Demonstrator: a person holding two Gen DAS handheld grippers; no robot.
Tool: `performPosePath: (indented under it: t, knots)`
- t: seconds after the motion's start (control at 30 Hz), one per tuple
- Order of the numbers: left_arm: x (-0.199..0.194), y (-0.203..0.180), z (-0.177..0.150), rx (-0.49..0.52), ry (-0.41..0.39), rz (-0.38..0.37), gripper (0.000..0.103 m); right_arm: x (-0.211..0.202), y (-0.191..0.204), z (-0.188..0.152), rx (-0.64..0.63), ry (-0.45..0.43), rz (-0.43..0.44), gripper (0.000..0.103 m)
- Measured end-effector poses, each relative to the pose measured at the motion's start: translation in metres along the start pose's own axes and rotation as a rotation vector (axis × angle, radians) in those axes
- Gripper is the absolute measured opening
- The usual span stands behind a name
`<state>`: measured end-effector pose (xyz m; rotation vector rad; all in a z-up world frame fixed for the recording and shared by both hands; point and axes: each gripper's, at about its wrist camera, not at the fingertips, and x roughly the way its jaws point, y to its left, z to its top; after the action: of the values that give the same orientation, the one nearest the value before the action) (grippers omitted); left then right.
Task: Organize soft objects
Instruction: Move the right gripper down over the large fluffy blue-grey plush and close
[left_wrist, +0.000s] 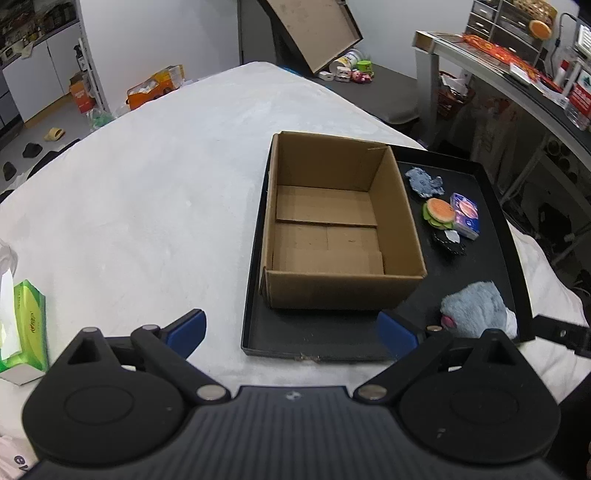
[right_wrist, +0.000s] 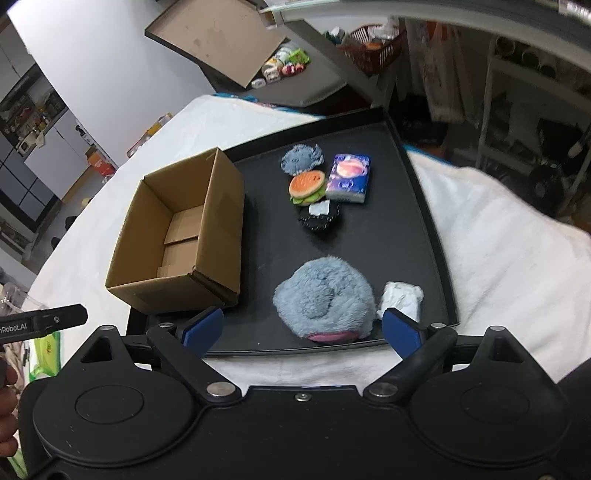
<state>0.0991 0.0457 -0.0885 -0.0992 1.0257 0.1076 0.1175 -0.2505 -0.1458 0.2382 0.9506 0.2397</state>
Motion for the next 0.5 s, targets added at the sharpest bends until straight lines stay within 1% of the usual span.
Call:
performPosePath:
  t: [0.23, 0.3, 0.37, 0.47, 0.5]
  knots:
    - [0.016, 0.004, 0.011, -0.003, 0.007, -0.002, 0.097, 0.025, -0.003, 0.002, 0.024, 0.043, 0.006, 0.092]
    - [0.022, 0.005, 0.015, -0.004, 0.010, -0.004, 0.095, 0.031, -0.005, 0.003, 0.035, 0.056, 0.004, 0.092]
    - [0.028, 0.007, 0.019, -0.007, 0.016, -0.004, 0.093, 0.034, -0.005, 0.004, 0.037, 0.058, 0.009, 0.095]
    - [0.039, 0.009, 0.026, -0.016, 0.030, -0.001, 0.090, 0.044, -0.007, 0.007, 0.063, 0.070, 0.039, 0.100]
    - [0.042, 0.009, 0.028, -0.018, 0.037, 0.004, 0.089, 0.047, -0.008, 0.008, 0.071, 0.074, 0.040, 0.100]
